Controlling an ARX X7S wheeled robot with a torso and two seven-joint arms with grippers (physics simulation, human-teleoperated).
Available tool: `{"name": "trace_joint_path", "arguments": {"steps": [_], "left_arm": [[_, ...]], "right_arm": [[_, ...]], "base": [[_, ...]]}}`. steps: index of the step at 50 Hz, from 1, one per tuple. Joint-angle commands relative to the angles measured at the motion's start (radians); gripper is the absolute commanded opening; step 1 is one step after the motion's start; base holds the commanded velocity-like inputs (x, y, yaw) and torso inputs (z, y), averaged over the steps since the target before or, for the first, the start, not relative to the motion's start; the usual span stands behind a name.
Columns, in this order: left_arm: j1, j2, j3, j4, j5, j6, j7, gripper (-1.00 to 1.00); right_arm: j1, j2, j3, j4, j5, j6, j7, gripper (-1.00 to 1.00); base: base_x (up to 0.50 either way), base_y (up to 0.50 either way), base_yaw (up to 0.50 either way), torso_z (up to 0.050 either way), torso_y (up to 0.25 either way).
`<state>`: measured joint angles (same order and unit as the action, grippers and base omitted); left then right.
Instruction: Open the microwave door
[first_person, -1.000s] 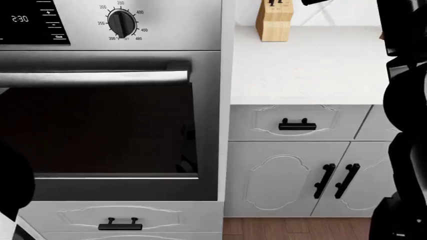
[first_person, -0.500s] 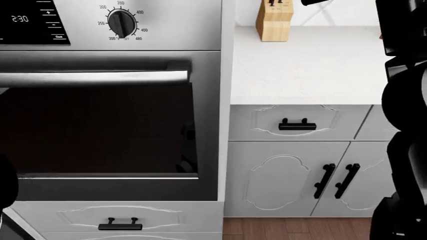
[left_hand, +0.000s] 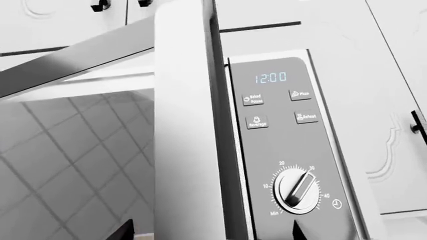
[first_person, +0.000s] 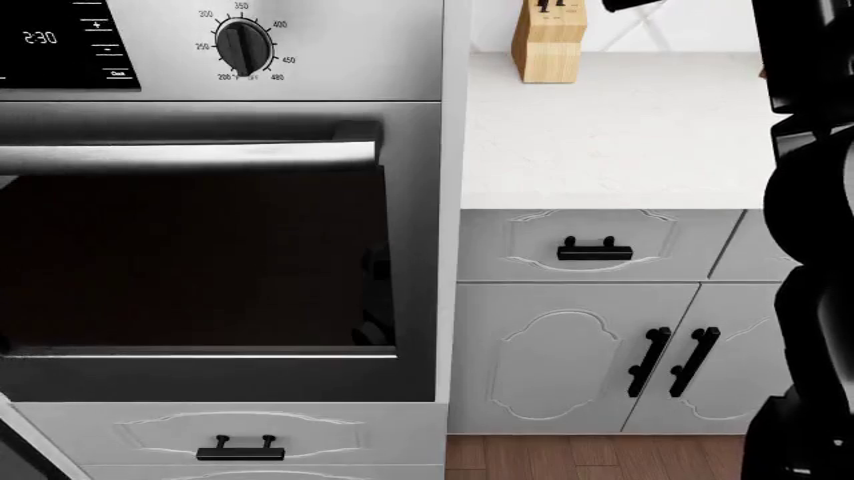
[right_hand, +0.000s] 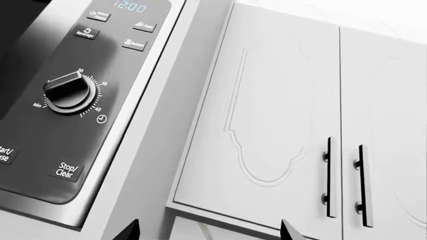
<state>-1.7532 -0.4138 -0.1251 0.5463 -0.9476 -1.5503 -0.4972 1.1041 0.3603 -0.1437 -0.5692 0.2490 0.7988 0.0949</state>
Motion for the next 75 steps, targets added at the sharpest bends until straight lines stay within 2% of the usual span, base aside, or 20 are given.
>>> {"name": "trace_joint_path", "arguments": {"steps": [1,13,22,35,59,75], "left_arm": [[-0.098,-0.029,-0.012,-0.018,-0.295,-0.011,-0.215,1.00],[-0.173,-0.028,0.031,-0.033,-0.599,0.018,-0.446,1.00],[-0.132,0.036,0.100,-0.021,-0.692,0.067,-0.504,1.00],[-0.084,0.134,0.175,-0.110,-0.792,0.150,-0.559,1.00],[-0.060,0.233,0.258,-0.358,-0.758,0.244,-0.524,1.00],[-0.053,0.249,0.329,-0.463,-0.582,0.302,-0.373,1.00]], "right_arm": [[0.014,0.005,0.013,-0.036,0.019,0.046,0.005,1.00],[0.012,0.009,0.017,-0.035,0.022,0.043,0.009,1.00],[0.009,0.017,0.024,-0.034,0.024,0.042,0.010,1.00],[0.007,0.038,0.052,-0.069,0.040,0.081,0.015,1.00],[-0.011,0.047,0.059,-0.077,0.047,0.083,0.024,1.00],[-0.001,0.051,0.056,-0.072,0.051,0.083,0.024,1.00]], "base": [[0.00,0.00,0.00,0.000,0.000],[0.00,0.00,0.00,0.000,0.000],[0.00,0.00,0.00,0.000,0.000],[0.00,0.00,0.00,0.000,0.000],[0.00,0.00,0.00,0.000,0.000],[0.00,0.00,0.00,0.000,0.000]]}}
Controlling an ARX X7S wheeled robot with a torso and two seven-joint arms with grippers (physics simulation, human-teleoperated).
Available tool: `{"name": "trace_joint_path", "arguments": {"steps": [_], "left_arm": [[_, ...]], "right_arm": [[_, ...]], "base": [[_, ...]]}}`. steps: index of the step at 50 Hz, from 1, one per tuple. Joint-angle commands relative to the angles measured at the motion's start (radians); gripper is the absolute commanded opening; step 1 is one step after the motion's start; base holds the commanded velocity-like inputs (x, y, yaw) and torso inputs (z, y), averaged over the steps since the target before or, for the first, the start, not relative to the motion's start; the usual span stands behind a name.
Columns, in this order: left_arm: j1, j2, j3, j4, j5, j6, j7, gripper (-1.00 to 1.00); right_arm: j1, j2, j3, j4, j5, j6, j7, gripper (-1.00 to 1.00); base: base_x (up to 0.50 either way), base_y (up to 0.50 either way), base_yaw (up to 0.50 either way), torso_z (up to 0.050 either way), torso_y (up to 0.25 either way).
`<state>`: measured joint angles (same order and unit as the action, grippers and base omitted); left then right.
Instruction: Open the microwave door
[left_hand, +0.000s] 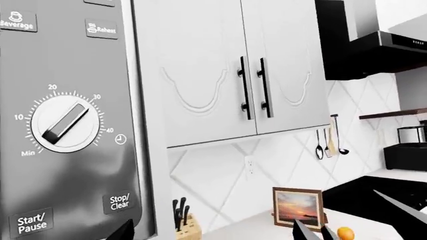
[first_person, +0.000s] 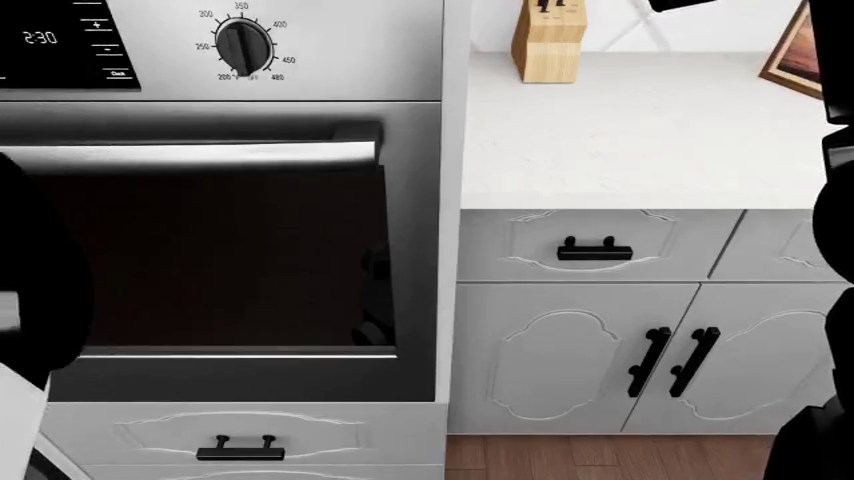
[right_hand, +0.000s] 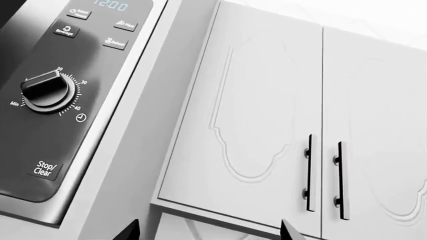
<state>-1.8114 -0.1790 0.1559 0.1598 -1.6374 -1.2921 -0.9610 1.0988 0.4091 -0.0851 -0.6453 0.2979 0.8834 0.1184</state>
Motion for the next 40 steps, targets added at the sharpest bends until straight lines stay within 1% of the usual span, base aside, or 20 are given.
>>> {"name": "trace_joint_path", "arguments": {"steps": [1,9,19,33,40], "left_arm": [[0.004,0.014,0.053,-0.084,0.121,0.049,0.103,1.00],[-0.024,0.015,0.114,-0.185,0.267,0.123,0.234,1.00],[-0.041,0.021,0.184,-0.292,0.392,0.206,0.347,1.00],[-0.064,0.018,0.230,-0.370,0.458,0.254,0.407,1.00],[-0.063,0.008,0.241,-0.387,0.476,0.267,0.412,1.00]], "right_arm": [[0.004,0.002,-0.004,0.005,0.003,-0.002,0.000,1.00],[0.001,0.003,-0.003,0.006,0.004,-0.005,0.002,1.00],[-0.004,0.011,0.013,-0.012,0.016,0.010,0.004,1.00],[-0.007,0.015,0.014,-0.016,0.018,0.013,0.010,1.00],[-0.008,0.018,0.016,-0.020,0.021,0.016,0.012,1.00]], "base": [[0.00,0.00,0.00,0.000,0.000],[0.00,0.00,0.00,0.000,0.000],[0.00,0.00,0.00,0.000,0.000],[0.00,0.00,0.00,0.000,0.000],[0.00,0.00,0.00,0.000,0.000]]}}
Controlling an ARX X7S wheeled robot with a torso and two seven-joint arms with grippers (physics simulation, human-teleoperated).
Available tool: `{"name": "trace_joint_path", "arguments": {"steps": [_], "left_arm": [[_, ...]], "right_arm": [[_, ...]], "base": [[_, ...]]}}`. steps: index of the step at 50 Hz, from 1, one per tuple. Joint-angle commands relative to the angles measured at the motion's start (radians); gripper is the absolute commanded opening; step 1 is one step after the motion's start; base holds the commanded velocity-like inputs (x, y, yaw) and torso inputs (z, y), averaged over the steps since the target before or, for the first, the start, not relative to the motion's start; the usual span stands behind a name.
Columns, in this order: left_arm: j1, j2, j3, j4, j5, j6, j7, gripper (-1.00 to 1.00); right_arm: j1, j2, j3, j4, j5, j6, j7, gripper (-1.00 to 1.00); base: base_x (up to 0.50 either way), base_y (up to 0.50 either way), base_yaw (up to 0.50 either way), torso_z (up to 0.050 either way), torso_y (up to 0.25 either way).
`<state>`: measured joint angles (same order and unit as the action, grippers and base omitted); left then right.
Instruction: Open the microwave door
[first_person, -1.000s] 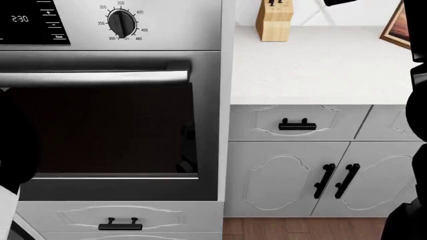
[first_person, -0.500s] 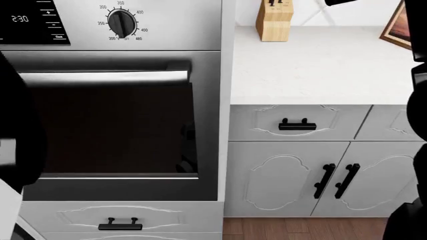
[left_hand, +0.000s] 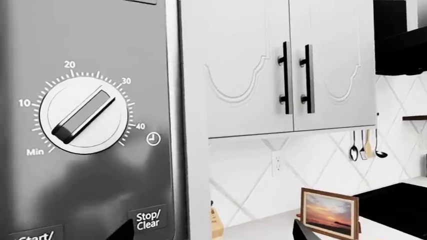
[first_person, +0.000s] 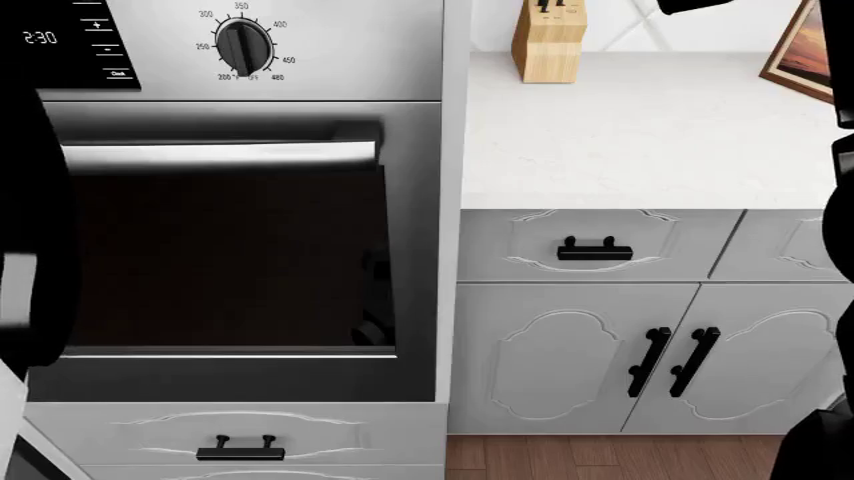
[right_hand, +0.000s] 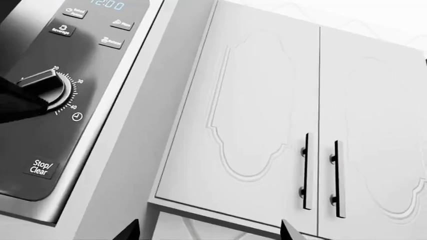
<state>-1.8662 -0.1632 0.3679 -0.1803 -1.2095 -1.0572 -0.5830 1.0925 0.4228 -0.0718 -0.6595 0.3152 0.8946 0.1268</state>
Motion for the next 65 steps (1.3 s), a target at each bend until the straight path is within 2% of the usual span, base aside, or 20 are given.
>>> {"name": "trace_joint_path", "arguments": {"steps": [1,27,51,65], "left_arm": [[-0.008,-0.009,0.030,-0.047,0.049,0.033,0.033,1.00],[-0.083,-0.072,0.101,-0.262,0.183,0.132,0.187,1.00],[-0.088,-0.140,0.095,-0.269,0.196,0.132,0.185,1.00],[-0.024,-0.205,0.026,-0.107,0.110,0.078,0.092,1.00]], "right_arm": [[-0.003,0.004,0.002,-0.005,0.004,0.004,0.004,1.00],[-0.011,-0.001,-0.020,0.030,-0.006,-0.036,0.008,1.00],[0.007,0.002,-0.022,0.007,0.012,0.002,0.016,1.00],[0.015,0.001,-0.025,0.007,0.018,0.007,0.019,1.00]], "base": [[0.00,0.00,0.00,0.000,0.000],[0.00,0.00,0.00,0.000,0.000],[0.00,0.00,0.00,0.000,0.000],[0.00,0.00,0.00,0.000,0.000]]}}
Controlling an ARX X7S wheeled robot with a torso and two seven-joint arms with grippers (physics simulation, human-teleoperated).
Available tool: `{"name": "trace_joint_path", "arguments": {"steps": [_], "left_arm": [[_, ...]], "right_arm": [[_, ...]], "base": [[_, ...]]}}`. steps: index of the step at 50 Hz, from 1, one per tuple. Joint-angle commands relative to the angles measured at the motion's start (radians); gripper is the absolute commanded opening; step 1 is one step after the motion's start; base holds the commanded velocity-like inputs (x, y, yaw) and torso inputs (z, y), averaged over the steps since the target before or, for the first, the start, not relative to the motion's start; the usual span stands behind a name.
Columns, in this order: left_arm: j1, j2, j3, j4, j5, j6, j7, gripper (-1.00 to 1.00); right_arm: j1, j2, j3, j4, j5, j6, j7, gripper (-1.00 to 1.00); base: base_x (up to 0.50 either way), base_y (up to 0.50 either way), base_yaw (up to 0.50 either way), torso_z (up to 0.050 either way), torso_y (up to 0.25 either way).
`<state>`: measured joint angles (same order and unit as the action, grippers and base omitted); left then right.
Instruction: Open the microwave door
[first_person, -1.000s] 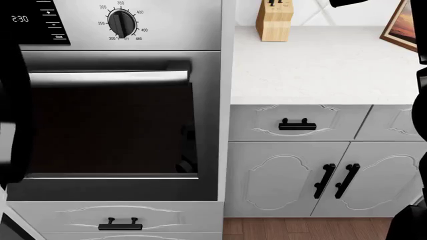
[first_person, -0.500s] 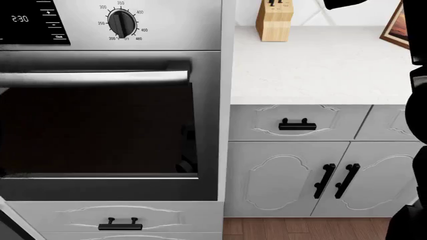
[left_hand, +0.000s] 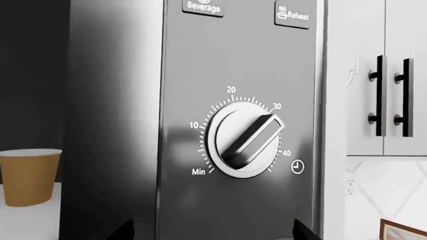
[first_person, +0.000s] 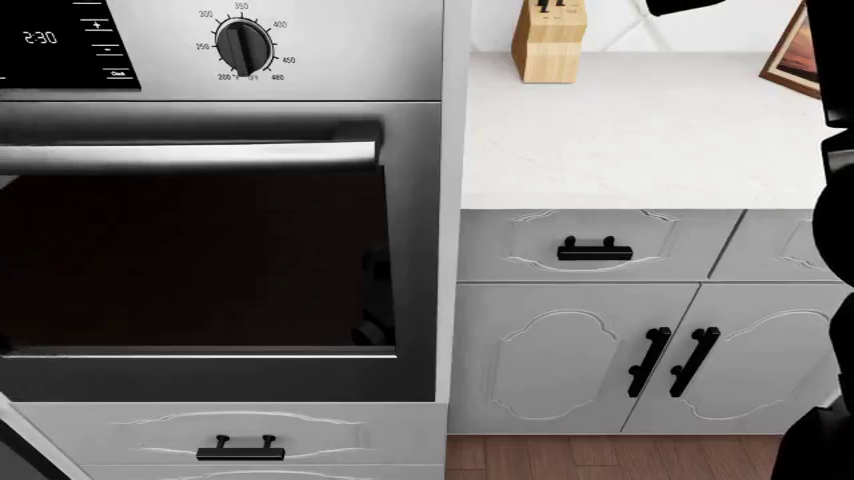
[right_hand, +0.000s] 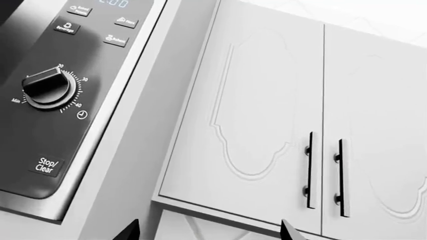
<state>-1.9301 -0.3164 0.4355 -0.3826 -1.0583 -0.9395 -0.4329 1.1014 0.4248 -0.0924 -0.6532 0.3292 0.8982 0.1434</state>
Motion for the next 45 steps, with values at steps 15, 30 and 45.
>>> {"name": "trace_joint_path", "arguments": {"steps": [15,30,45], "left_arm": [[0.090,-0.107,-0.157,0.343,-0.235,-0.150,-0.228,1.00],[0.128,-0.129,-0.249,0.506,-0.411,-0.194,-0.377,1.00],[0.174,-0.116,-0.266,0.589,-0.467,-0.180,-0.442,1.00]], "right_arm": [[0.006,-0.002,-0.004,0.007,0.008,-0.008,0.003,1.00],[0.015,0.000,-0.006,0.002,0.015,0.004,0.007,1.00],[0.015,0.002,-0.009,-0.007,0.019,0.010,0.013,1.00]], "base": [[0.00,0.00,0.00,0.000,0.000],[0.00,0.00,0.00,0.000,0.000],[0.00,0.00,0.00,0.000,0.000]]}}
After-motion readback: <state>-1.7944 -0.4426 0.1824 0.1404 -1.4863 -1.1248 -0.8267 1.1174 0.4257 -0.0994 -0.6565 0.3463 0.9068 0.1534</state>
